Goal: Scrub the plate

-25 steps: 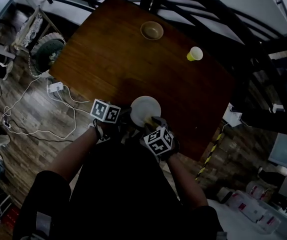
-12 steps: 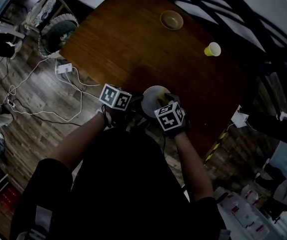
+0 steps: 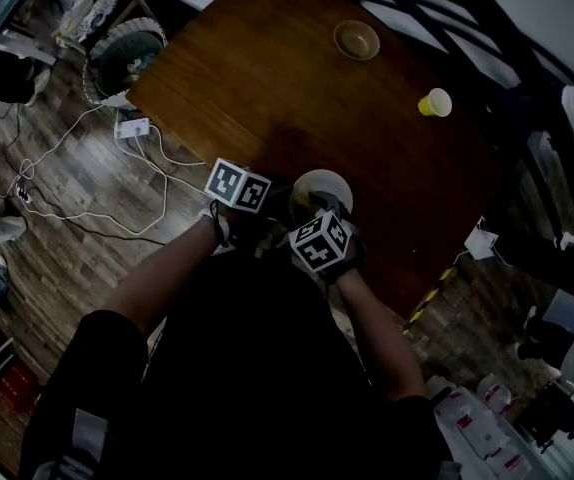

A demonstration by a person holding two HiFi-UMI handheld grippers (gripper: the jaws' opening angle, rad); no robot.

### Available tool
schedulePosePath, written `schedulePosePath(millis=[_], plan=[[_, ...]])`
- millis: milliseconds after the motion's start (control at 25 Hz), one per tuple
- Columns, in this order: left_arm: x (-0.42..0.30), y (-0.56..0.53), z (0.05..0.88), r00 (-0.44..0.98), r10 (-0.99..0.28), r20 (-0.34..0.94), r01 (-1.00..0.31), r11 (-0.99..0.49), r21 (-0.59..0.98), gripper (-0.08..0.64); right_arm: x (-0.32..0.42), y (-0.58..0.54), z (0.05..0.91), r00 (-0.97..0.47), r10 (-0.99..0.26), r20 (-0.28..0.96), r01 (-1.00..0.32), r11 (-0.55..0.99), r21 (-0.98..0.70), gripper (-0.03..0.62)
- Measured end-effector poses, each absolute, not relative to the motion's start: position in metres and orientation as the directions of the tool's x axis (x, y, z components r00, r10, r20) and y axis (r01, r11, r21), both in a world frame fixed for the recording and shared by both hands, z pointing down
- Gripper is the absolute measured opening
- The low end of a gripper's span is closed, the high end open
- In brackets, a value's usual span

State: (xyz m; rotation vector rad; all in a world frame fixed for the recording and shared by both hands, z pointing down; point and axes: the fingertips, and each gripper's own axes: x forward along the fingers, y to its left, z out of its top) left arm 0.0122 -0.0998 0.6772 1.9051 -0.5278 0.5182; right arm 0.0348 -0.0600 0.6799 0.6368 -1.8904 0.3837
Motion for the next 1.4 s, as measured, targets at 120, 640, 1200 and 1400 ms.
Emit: schedulePosePath(millis=[120,640,1200,1400], plan=[[0.013,-0.099,0.676,0.811,-0.12,0.573,-0.573,-0.361,0.736,0.078,0.03,-0.044,0.678,-0.307,-0.243,0.92,-0.567,0.823,0.028,0.156],[0.019,-0.096,0.675,0.807,-0.096,0.583,-0.572,-0.373,0.73,0.078,0.087,-0.027,0.676,-0.247,-0.262,0.933,-0.614,0.787,0.059,0.156],[0.011,-0.089,0.677,0.8,-0.106,0.591,-0.586,-0.351,0.73,0.078,0.072,-0.092,0.674,-0.236,-0.311,0.921,-0.625,0.774,0.101,0.156],[0.002,-0.091,0.677,0.797,-0.128,0.591,-0.596,-0.329,0.733,0.078,0.039,-0.073,0.672,-0.284,-0.278,0.918,-0.556,0.827,0.078,0.156]])
